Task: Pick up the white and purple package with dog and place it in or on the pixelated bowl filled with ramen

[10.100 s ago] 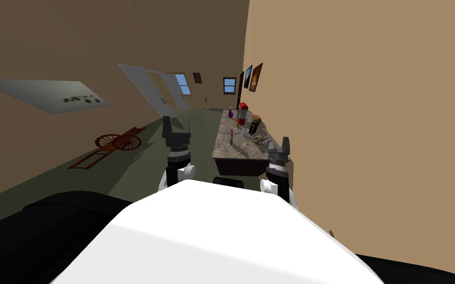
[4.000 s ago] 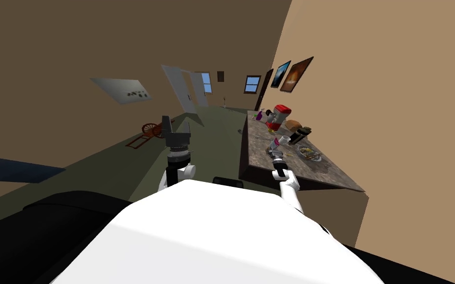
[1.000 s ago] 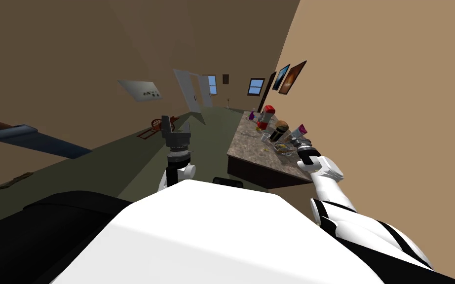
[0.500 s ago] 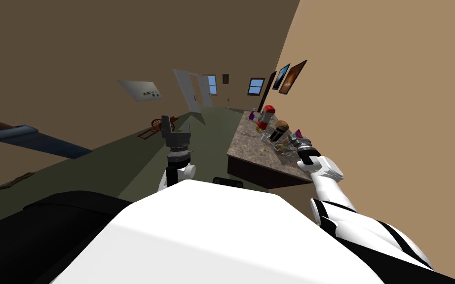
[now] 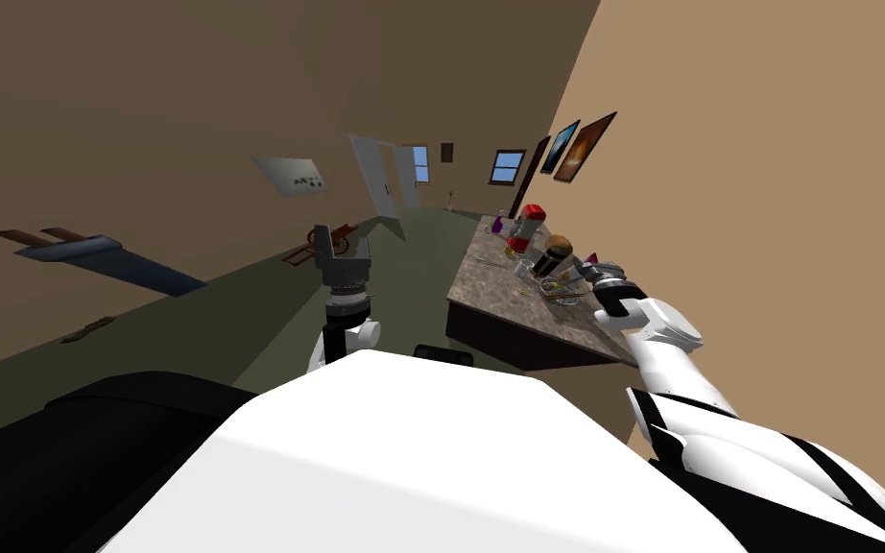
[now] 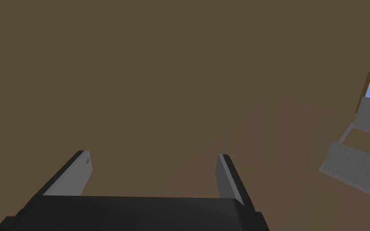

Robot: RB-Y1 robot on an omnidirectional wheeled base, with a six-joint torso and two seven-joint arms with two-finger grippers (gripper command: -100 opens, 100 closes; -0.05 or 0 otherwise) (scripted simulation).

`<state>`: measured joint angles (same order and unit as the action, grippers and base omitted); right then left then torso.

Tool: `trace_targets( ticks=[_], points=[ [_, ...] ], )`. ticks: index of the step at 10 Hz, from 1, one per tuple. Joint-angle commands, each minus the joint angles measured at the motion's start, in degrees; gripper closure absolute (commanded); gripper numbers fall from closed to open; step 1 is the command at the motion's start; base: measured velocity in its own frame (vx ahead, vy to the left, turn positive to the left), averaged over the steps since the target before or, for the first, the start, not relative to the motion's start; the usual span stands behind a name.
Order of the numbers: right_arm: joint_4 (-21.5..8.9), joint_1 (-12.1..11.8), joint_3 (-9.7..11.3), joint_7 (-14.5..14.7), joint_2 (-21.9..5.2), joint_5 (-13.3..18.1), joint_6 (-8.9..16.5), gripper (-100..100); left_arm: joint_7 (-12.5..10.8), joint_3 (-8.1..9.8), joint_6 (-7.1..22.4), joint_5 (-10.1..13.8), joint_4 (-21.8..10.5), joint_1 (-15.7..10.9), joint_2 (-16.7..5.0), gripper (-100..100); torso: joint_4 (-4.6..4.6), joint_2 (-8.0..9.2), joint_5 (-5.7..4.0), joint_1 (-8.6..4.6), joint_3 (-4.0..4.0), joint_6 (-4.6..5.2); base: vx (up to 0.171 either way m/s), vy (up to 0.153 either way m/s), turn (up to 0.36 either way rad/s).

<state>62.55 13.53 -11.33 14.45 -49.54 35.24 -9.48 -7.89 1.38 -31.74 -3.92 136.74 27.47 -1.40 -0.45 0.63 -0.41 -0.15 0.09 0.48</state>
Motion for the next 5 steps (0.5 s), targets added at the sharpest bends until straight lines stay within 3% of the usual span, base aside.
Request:
trace_targets(
  ticks=[1,4,5],
  points=[
    [-0.6,0.4,0.6,-1.3,-1.8,-0.4,0.6,-100,0.0,0.0,0.0,0.0,0.0,0.0,0.0,0,0.0,0.0,0.0,0.0,0.0,0.0,-0.041,0.024,0.086],
    [-1.5,1.1,2.0,-3.8,-5.5,-1.3,1.8,-100,0.0,0.0,0.0,0.0,0.0,0.0,0.0,0,0.0,-0.06,0.01,0.01,-0.03,-0.01,-0.035,0.026,0.087],
    [-1.7,1.0,1.5,-3.1,-4.7,-1.1,1.2,-100,0.0,0.0,0.0,0.0,0.0,0.0,0.0,0,0.0,-0.05,0.01,0.01,-0.02,-0.01,-0.017,0.009,0.017]
  ],
)
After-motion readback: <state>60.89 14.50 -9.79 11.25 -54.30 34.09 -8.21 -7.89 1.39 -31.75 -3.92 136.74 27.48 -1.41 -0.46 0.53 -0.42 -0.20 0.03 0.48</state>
